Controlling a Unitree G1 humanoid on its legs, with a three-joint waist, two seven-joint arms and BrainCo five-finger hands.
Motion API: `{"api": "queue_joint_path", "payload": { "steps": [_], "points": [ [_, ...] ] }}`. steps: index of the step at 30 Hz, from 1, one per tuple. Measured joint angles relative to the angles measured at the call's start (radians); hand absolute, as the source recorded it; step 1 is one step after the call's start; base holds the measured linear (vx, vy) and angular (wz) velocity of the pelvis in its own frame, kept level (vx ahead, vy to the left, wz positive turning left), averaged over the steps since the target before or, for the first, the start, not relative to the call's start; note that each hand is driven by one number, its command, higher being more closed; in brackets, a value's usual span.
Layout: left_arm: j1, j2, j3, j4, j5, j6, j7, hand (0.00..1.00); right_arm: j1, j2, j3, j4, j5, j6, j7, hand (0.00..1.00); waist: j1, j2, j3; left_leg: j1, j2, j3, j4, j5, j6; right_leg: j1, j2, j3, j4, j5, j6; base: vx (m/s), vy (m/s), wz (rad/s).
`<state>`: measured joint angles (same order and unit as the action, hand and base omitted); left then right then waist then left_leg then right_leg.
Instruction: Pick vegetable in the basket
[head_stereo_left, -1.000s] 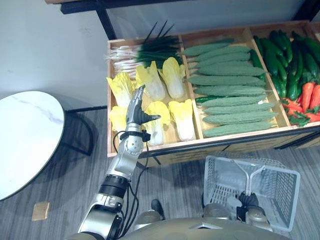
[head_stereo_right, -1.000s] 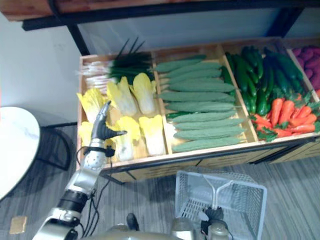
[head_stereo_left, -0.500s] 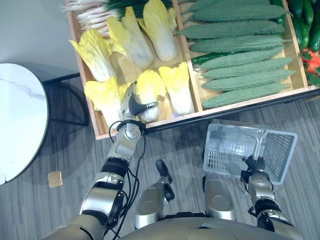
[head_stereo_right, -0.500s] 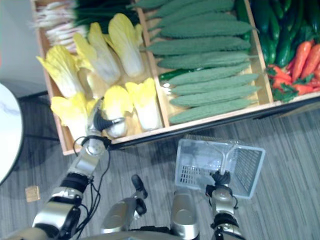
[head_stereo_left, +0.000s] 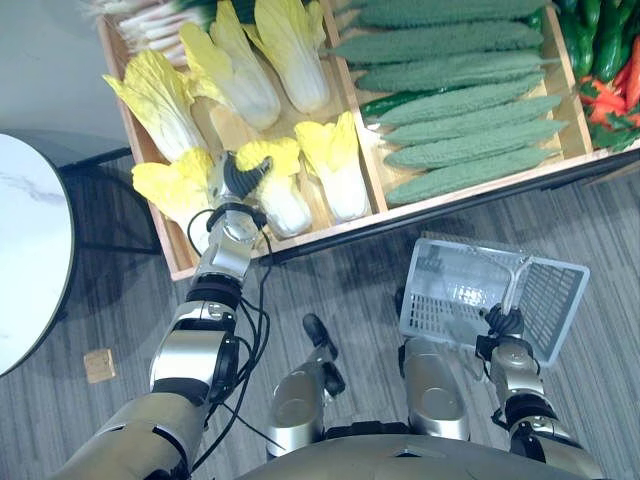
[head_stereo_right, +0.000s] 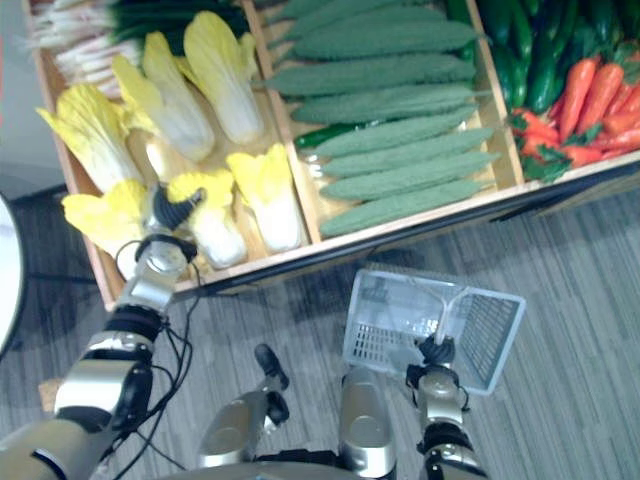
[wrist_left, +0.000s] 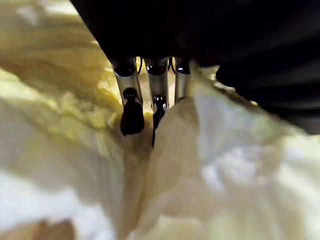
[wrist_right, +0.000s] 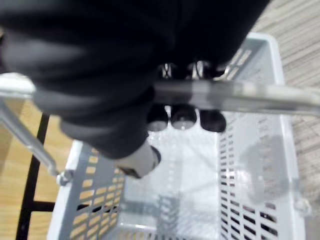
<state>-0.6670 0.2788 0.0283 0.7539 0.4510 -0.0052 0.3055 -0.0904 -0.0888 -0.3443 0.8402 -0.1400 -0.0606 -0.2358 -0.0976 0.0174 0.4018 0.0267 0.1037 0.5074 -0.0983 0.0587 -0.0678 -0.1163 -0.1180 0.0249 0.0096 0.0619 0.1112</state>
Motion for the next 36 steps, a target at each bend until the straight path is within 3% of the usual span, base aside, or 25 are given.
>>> {"api": "queue_joint_path", "payload": {
  "steps": [3,8,14,18,19,20,21,22,23,24,27,29,30,31,32,33,34,35,36],
  "points": [
    [0.001,0.013,0.0,-0.075,-0.01,0.0,0.003,1.0,0.069,0.015,-0.005,-0.023,0.001,0.0,0.012,1.0,-0.003,0.0,-0.041,0.028,0.0,-0.025,0.0,0.0,0.0,0.039,-0.002,-0.037,0.014,-0.023,-0.002,0.05,-0.024,0.27],
    [0.012,0.071,-0.009,-0.187,-0.036,-0.003,0.012,1.0,0.173,0.029,-0.003,-0.048,0.012,-0.003,0.02,1.0,0.0,-0.003,-0.162,0.065,0.003,-0.025,0.0,-0.014,-0.014,0.057,0.004,-0.043,0.06,-0.069,-0.019,0.01,-0.016,0.02],
    [0.056,0.094,-0.009,-0.277,-0.037,-0.004,0.019,1.0,0.189,0.029,-0.005,-0.039,0.021,0.0,0.032,1.0,0.001,-0.001,-0.196,0.097,0.005,0.017,-0.001,-0.022,-0.016,0.063,0.013,0.003,0.048,-0.055,-0.019,-0.06,-0.013,-0.26],
    [0.12,0.071,-0.119,-0.462,-0.04,-0.036,0.02,1.0,0.202,0.029,-0.037,-0.056,0.042,0.009,0.032,1.0,0.002,-0.001,-0.209,0.108,0.006,0.045,0.0,-0.027,-0.013,0.068,0.009,-0.003,0.007,-0.045,-0.024,-0.03,-0.006,-0.15],
    [0.137,0.066,-0.134,-0.492,-0.042,-0.048,0.018,1.0,0.202,0.029,-0.035,-0.073,0.042,0.011,0.031,1.0,0.006,0.002,-0.21,0.111,0.008,0.063,0.0,-0.028,-0.012,0.066,-0.005,-0.057,0.008,-0.055,-0.043,-0.02,0.004,-0.58],
    [0.191,0.058,-0.157,-0.557,-0.047,-0.073,0.017,1.0,0.197,0.025,-0.023,-0.104,0.041,0.012,0.025,1.0,0.01,0.019,-0.221,0.112,0.023,0.104,0.0,-0.031,-0.01,0.051,-0.046,-0.245,0.034,-0.083,-0.104,0.07,0.03,-0.9],
    [0.252,0.063,-0.176,-0.623,-0.047,-0.094,0.008,1.0,0.179,0.026,0.009,-0.134,0.041,0.015,0.021,1.0,0.015,0.026,-0.228,0.111,0.038,0.148,0.015,-0.039,-0.005,0.045,-0.112,-0.461,0.089,-0.09,-0.123,0.1,0.035,-0.94],
    [0.27,0.062,-0.183,-0.642,-0.047,-0.098,0.005,1.0,0.174,0.026,0.021,-0.144,0.041,0.017,0.02,1.0,0.015,0.024,-0.23,0.113,0.04,0.163,0.021,-0.041,-0.007,0.042,-0.129,-0.511,0.103,-0.089,-0.124,0.13,0.006,-1.28],
    [0.347,0.051,-0.21,-0.71,-0.048,-0.113,-0.006,1.0,0.164,0.03,0.083,-0.2,0.038,0.024,0.02,1.0,0.027,0.015,-0.235,0.124,0.054,0.231,0.049,-0.055,-0.023,0.023,-0.16,-0.596,0.132,-0.036,-0.128,0.12,-0.073,-1.46],
    [0.413,0.025,-0.233,-0.745,-0.048,-0.124,-0.032,1.0,0.167,0.031,0.135,-0.265,0.033,0.028,0.026,1.0,0.035,0.016,-0.238,0.138,0.074,0.293,0.074,-0.066,-0.039,0.005,-0.134,-0.541,0.128,-0.004,-0.077,0.11,-0.11,-1.6],
    [0.511,-0.055,-0.299,-0.755,-0.048,-0.141,-0.093,1.0,0.182,0.03,0.198,-0.378,0.003,0.033,0.035,1.0,0.026,0.033,-0.238,0.168,0.121,0.375,0.121,-0.074,-0.05,-0.023,-0.066,-0.448,0.128,-0.016,-0.094,0.11,-0.151,-1.27],
    [0.566,-0.141,-0.403,-0.688,-0.071,-0.177,-0.153,1.0,0.217,0.03,0.239,-0.522,0.0,0.031,0.038,1.0,0.005,0.027,-0.235,0.156,0.21,0.374,0.309,-0.082,-0.052,-0.042,-0.019,-0.36,0.142,-0.053,-0.118,0.12,-0.225,-1.18],
    [0.578,-0.158,-0.42,-0.666,-0.085,-0.177,-0.17,1.0,0.219,0.03,0.251,-0.552,0.002,0.03,0.04,1.0,0.004,0.025,-0.234,0.145,0.238,0.349,0.384,-0.083,-0.037,-0.046,-0.005,-0.329,0.148,-0.065,-0.116,0.13,-0.245,-1.56],
    [0.598,-0.192,-0.449,-0.618,-0.111,-0.177,-0.193,1.0,0.22,0.029,0.278,-0.611,0.004,0.021,0.041,1.0,0.008,0.026,-0.234,0.1,0.293,0.235,0.562,-0.062,0.022,-0.05,0.027,-0.26,0.158,-0.081,-0.139,0.14,-0.183,-1.99],
    [0.609,-0.219,-0.48,-0.57,-0.133,-0.176,-0.2,1.0,0.213,0.017,0.323,-0.645,0.008,0.013,0.048,1.0,0.015,0.022,-0.227,0.045,0.278,0.047,0.705,-0.103,0.015,-0.058,0.059,-0.179,0.174,-0.097,-0.162,0.19,-0.124,-2.15],
    [0.61,-0.23,-0.499,-0.543,-0.146,-0.176,-0.203,1.0,0.209,0.004,0.348,-0.657,0.008,0.012,0.052,1.0,0.026,0.03,-0.227,0.021,0.247,-0.044,0.758,-0.138,0.0,-0.06,0.075,-0.132,0.182,-0.103,-0.172,0.19,0.005,-2.35],
    [0.612,-0.24,-0.546,-0.499,-0.157,-0.176,-0.217,1.0,0.204,-0.01,0.397,-0.673,0.01,0.009,0.058,1.0,0.042,0.038,-0.228,-0.015,0.173,-0.176,0.826,-0.196,-0.004,-0.064,0.117,-0.042,0.204,-0.118,-0.196,0.16,0.061,-2.29],
    [0.612,-0.249,-0.598,-0.469,-0.157,-0.176,-0.224,1.0,0.205,-0.013,0.448,-0.686,0.01,0.009,0.069,1.0,0.05,0.048,-0.227,-0.05,0.105,-0.269,0.828,-0.182,0.015,-0.062,0.156,0.02,0.23,-0.135,-0.218,0.12,0.067,-2.21],
    [0.613,-0.25,-0.619,-0.457,-0.157,-0.177,-0.227,1.0,0.204,-0.01,0.477,-0.694,0.011,0.009,0.075,1.0,0.053,0.057,-0.222,-0.06,0.088,-0.3,0.86,-0.142,0.049,-0.056,0.178,0.056,0.239,-0.14,-0.221,0.21,0.096,-2.18]
  ]
}}
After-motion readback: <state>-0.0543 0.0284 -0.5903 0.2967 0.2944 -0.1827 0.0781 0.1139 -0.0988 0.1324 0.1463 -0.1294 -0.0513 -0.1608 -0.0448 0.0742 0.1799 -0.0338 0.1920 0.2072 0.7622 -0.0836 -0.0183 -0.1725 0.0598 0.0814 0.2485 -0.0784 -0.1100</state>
